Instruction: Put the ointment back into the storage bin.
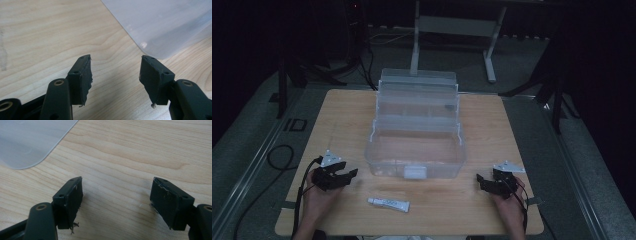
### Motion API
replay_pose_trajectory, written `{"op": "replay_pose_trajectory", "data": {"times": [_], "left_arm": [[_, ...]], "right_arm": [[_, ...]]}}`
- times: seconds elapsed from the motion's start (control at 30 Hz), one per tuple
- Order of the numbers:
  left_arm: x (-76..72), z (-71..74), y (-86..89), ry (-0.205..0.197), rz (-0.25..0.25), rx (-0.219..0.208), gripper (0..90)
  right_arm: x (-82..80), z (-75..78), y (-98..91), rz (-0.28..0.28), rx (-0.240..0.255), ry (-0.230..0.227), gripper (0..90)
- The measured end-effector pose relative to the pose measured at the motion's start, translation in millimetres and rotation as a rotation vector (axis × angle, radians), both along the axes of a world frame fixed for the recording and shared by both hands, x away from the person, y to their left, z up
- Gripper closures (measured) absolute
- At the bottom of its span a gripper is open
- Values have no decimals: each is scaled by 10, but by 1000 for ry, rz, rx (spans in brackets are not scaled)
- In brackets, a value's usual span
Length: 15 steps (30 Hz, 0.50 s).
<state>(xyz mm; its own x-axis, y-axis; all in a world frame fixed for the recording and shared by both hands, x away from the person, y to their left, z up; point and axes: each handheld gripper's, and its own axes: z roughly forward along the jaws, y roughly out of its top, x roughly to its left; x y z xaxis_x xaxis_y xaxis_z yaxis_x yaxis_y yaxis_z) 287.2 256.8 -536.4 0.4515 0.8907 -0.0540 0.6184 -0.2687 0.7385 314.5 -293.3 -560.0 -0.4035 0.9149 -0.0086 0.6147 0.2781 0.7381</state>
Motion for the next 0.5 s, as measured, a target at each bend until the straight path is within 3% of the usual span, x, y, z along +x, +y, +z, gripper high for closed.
{"op": "replay_pose_trajectory", "data": {"times": [0.27,0.5], "left_arm": [[-38,124,82,-20,-18,-19,448],[-73,239,67,-49,-80,25,453]], "right_arm": [[0,0,0,0,0,0,261],[0,0,1,0,0,0,261]]}}
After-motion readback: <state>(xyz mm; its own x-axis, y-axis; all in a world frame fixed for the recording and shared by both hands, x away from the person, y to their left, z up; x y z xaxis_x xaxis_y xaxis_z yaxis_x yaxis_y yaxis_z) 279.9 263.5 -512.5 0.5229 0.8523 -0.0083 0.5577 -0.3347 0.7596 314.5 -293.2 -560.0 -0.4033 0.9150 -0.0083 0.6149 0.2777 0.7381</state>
